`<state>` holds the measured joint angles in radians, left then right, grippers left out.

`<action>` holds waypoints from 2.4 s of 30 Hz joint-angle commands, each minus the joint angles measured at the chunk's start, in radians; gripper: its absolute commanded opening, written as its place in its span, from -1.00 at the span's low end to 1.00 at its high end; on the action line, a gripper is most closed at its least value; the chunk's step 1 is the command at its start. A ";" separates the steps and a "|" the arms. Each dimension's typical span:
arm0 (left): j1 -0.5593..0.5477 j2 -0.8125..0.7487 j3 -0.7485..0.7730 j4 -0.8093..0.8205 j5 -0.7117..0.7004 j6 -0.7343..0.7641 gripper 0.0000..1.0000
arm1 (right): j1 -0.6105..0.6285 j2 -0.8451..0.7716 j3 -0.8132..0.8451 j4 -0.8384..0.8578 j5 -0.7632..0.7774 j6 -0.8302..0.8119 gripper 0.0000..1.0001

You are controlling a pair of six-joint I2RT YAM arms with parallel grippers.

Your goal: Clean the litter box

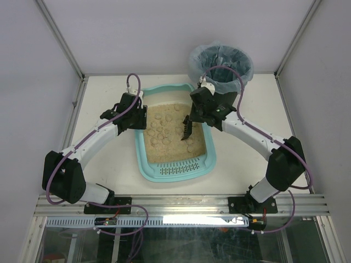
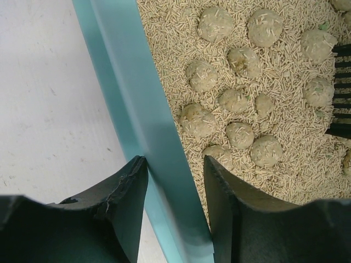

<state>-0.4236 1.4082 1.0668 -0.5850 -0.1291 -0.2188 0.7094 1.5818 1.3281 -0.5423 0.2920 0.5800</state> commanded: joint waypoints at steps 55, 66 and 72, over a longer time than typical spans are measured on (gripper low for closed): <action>-0.017 0.055 -0.003 0.074 0.146 0.001 -0.13 | -0.014 -0.379 -0.617 0.798 -0.315 0.348 -1.00; -0.019 0.048 0.000 0.083 0.183 0.007 -0.14 | -0.123 -0.509 -0.751 0.882 -0.298 0.481 -1.00; -0.022 0.042 -0.002 0.089 0.219 0.008 -0.16 | -0.145 -0.517 -0.783 0.901 -0.343 0.521 -1.00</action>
<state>-0.4236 1.4216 1.0687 -0.5716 -0.1181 -0.2153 0.5674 1.0973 0.5419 0.2382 -0.0189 1.0245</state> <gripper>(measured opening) 0.429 0.175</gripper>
